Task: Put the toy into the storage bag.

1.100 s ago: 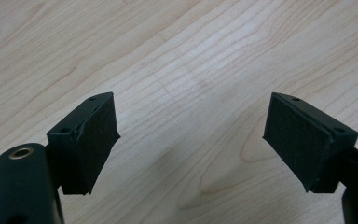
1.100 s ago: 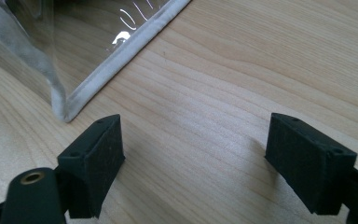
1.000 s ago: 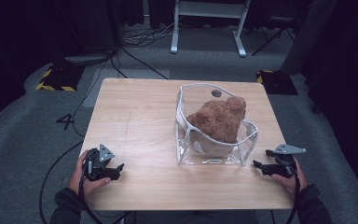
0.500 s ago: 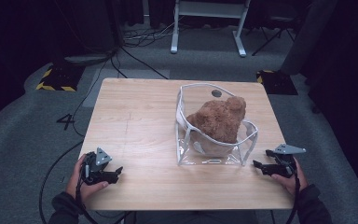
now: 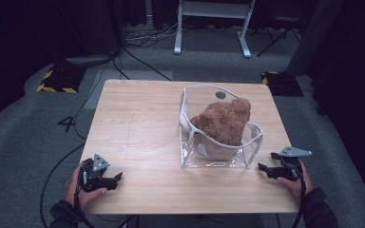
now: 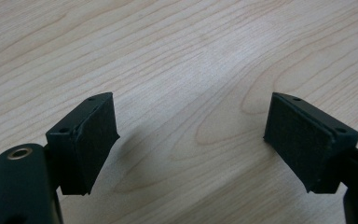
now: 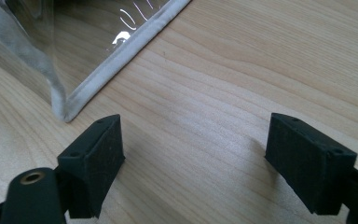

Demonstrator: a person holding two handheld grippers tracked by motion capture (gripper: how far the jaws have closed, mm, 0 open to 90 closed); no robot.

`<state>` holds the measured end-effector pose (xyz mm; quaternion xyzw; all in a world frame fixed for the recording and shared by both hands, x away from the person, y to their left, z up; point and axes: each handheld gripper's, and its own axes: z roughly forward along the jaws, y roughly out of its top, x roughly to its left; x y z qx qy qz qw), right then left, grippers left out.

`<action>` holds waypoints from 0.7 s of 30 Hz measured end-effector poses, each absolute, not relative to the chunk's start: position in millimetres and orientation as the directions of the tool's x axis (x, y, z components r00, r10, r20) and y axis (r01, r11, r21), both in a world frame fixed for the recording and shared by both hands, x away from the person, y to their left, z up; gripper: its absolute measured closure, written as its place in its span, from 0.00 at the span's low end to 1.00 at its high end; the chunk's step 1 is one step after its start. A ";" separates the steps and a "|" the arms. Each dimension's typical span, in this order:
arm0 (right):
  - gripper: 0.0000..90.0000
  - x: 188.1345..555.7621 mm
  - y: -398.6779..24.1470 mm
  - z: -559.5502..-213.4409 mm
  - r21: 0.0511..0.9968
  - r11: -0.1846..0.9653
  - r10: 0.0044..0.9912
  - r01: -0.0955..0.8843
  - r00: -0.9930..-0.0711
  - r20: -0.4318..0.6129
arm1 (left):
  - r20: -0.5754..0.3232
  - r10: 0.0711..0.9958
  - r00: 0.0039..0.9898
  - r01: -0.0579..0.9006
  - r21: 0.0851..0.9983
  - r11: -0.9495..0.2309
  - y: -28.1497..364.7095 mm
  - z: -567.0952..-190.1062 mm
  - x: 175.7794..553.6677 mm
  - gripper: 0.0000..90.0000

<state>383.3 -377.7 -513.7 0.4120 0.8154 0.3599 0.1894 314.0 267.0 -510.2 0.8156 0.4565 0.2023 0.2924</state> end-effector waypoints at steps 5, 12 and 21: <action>0.21 383.3 -377.8 -513.7 0.743 0.401 0.808 0.535 -0.589 -0.013 | 0.009 0.876 0.482 0.637 0.684 -0.357 272.8 -514.5 312.4 0.19; 0.21 383.2 -377.7 -513.7 0.743 0.401 0.809 0.535 -0.588 -0.013 | -0.031 0.885 0.464 0.648 0.693 -0.315 277.1 -517.1 310.1 0.19; 0.21 383.2 -377.8 -513.7 0.743 0.401 0.809 0.535 -0.588 -0.013 | -0.030 0.886 0.463 0.647 0.695 -0.314 276.8 -517.3 310.0 0.18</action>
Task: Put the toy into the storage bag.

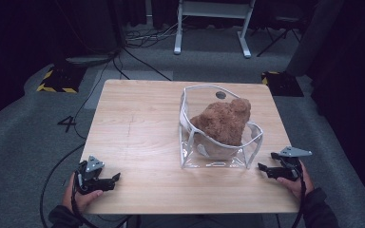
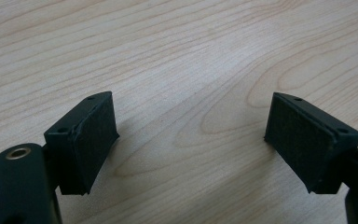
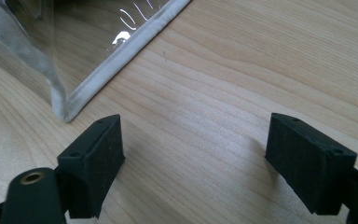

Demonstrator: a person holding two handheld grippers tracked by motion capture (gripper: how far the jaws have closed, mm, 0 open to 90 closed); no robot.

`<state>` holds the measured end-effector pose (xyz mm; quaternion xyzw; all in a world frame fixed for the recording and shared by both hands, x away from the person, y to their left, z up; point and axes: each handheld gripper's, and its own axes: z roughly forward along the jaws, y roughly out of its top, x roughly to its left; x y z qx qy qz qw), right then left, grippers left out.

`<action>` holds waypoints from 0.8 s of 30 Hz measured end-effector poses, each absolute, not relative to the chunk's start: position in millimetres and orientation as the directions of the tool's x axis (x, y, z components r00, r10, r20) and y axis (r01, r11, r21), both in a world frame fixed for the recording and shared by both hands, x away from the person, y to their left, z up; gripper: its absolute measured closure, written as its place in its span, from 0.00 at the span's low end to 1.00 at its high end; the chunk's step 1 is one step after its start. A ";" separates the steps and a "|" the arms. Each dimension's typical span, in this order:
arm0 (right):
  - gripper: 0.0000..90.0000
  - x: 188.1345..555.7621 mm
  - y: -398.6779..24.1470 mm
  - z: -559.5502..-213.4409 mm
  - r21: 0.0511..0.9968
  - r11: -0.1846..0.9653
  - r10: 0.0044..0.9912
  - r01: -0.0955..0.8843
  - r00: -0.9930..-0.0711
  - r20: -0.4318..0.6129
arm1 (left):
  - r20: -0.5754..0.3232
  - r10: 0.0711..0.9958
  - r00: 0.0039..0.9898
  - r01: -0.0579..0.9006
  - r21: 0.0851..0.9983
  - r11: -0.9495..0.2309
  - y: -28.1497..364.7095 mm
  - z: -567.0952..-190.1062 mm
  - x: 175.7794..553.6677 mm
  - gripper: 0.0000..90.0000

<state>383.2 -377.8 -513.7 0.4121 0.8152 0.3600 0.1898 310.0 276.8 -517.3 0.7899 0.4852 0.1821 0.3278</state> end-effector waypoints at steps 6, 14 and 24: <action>0.21 383.0 -378.1 -513.7 0.744 0.404 0.807 0.533 -0.591 -0.014 | -0.033 0.892 0.452 0.652 0.695 -0.305 275.6 -517.3 310.1 0.18; 0.21 383.0 -378.1 -513.7 0.743 0.404 0.807 0.533 -0.591 -0.015 | -0.033 0.895 0.445 0.654 0.694 -0.300 274.8 -517.3 309.9 0.18; 0.21 383.0 -378.2 -513.7 0.744 0.404 0.807 0.533 -0.591 -0.014 | -0.031 0.895 0.445 0.653 0.694 -0.301 274.8 -517.2 309.8 0.18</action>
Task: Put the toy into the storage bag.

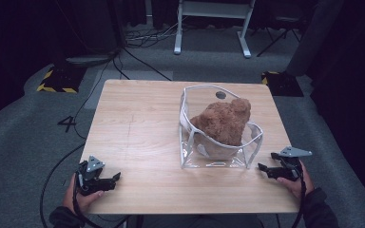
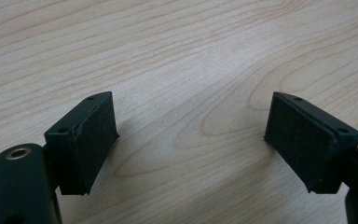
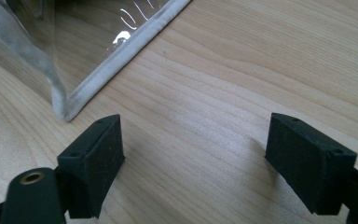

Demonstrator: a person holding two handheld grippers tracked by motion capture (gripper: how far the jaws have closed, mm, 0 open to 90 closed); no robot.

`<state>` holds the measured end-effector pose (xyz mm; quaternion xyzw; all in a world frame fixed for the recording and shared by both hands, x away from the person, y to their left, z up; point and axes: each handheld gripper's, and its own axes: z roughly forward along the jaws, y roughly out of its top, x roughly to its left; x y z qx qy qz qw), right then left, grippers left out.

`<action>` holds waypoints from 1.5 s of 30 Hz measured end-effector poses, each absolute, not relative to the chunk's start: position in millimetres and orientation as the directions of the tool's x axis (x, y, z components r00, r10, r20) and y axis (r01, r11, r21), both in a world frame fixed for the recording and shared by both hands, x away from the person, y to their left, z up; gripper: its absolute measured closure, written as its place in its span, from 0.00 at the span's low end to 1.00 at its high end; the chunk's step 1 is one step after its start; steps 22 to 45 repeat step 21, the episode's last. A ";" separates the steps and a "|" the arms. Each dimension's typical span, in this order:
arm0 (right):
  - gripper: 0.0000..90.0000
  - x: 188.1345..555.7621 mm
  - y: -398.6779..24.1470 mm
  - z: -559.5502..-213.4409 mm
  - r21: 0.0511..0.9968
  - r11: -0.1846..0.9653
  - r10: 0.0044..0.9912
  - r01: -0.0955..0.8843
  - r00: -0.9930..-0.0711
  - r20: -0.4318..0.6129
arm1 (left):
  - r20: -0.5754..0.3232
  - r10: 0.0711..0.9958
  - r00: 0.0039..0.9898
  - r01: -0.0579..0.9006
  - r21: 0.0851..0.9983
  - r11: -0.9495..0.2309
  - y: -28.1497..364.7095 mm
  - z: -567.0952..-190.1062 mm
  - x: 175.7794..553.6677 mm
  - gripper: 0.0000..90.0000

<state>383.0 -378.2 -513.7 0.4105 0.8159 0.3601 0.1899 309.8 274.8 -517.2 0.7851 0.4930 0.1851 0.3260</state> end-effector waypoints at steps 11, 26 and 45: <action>0.21 383.0 -378.2 -513.7 0.744 0.404 0.807 0.533 -0.591 -0.014 | -0.031 0.895 0.445 0.654 0.694 -0.301 274.7 -517.2 309.8 0.19; 0.21 383.0 -378.2 -513.7 0.744 0.404 0.807 0.533 -0.591 -0.015 | -0.030 0.898 0.439 0.654 0.696 -0.296 274.8 -517.4 310.0 0.19; 0.21 383.0 -378.2 -513.7 0.744 0.404 0.807 0.533 -0.591 -0.015 | -0.030 0.898 0.439 0.654 0.696 -0.296 274.8 -517.4 310.0 0.19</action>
